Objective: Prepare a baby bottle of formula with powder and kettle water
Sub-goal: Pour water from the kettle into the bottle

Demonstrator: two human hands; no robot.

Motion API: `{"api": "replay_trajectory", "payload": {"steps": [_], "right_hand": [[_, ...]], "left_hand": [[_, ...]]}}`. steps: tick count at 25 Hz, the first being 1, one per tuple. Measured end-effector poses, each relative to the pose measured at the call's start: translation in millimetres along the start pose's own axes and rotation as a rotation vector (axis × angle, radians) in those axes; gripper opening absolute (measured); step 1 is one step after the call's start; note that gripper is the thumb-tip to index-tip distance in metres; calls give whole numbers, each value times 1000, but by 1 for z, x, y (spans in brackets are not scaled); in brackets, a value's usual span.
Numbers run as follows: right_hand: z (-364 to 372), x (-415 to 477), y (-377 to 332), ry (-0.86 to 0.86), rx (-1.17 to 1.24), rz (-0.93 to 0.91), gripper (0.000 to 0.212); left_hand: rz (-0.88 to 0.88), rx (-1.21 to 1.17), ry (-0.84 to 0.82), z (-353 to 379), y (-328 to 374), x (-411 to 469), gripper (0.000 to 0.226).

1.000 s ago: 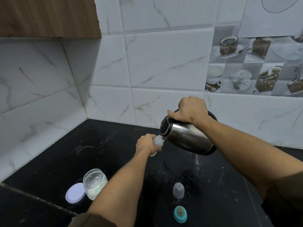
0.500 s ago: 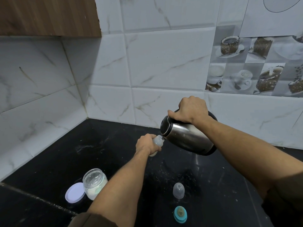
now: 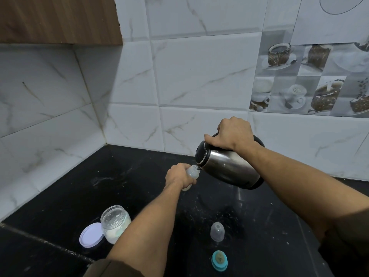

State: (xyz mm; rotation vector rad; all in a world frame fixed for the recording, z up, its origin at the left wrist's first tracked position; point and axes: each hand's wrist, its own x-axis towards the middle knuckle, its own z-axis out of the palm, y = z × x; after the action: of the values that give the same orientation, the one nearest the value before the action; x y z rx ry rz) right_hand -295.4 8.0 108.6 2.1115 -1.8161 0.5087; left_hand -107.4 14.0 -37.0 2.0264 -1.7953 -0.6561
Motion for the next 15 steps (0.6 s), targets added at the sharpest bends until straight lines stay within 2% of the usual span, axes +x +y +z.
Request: {"api": "replay_trajectory", "payload": {"steps": [15], "right_hand": [[-1, -1, 1, 11, 3, 2, 60]], "left_hand": [[3, 1, 8, -1, 0, -1, 48]]}}
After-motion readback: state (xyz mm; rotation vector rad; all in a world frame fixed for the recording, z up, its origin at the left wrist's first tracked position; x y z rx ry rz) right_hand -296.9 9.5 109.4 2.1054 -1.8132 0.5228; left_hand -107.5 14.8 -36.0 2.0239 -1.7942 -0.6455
